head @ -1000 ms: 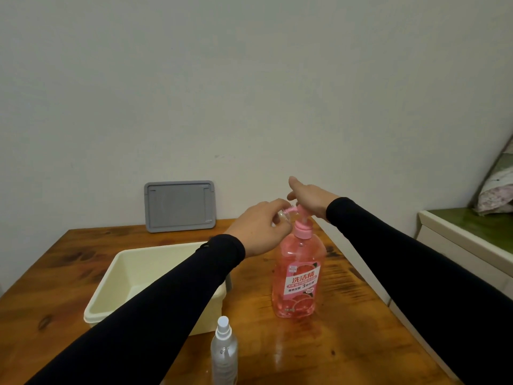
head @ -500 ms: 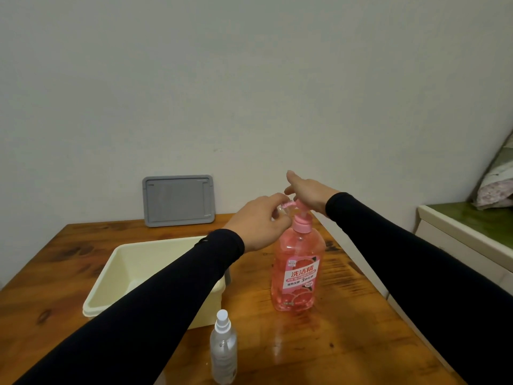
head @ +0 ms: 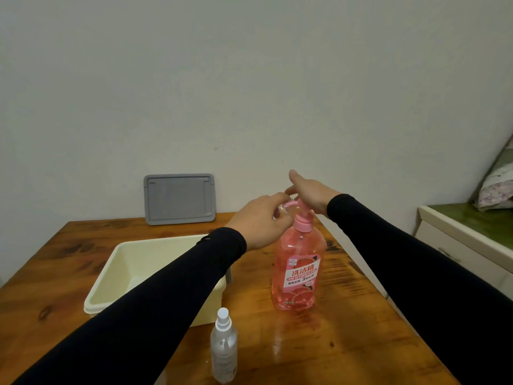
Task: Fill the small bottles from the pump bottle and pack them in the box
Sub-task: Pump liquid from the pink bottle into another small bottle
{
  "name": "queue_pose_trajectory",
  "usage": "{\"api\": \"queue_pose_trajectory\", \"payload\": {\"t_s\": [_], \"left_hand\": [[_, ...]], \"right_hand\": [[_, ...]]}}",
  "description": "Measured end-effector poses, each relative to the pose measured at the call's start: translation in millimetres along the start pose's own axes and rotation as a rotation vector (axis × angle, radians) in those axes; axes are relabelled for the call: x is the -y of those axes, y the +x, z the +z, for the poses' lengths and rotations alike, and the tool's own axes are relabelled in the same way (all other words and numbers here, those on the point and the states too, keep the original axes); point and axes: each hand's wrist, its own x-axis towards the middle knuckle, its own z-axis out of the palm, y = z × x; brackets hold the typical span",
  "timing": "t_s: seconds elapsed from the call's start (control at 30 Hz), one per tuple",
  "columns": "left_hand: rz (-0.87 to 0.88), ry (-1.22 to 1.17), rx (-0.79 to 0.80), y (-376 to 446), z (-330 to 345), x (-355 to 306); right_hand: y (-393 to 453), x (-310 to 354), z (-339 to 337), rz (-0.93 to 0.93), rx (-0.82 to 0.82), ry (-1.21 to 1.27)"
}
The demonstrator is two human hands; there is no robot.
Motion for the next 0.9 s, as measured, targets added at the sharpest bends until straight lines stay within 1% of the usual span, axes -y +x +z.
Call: {"api": "queue_pose_trajectory", "payload": {"t_s": [0.33,0.43,0.6,0.9], "left_hand": [[-0.004,0.019,0.01,-4.5,7.9,4.3],[-0.01,0.022,0.023,-3.7,5.0,2.7],[0.015,0.029,-0.007,2.3,-2.9,-1.0],[0.003,0.03,0.022,-3.4,6.6,5.0]], "right_hand": [[-0.9,-10.1,10.5,0.018,0.02,-0.04],[-1.9,-7.0,8.8,0.01,0.008,-0.046],[-0.6,4.6,-0.9,-0.001,0.002,-0.047],[0.4,-6.7,11.1,0.027,0.002,-0.093]]}}
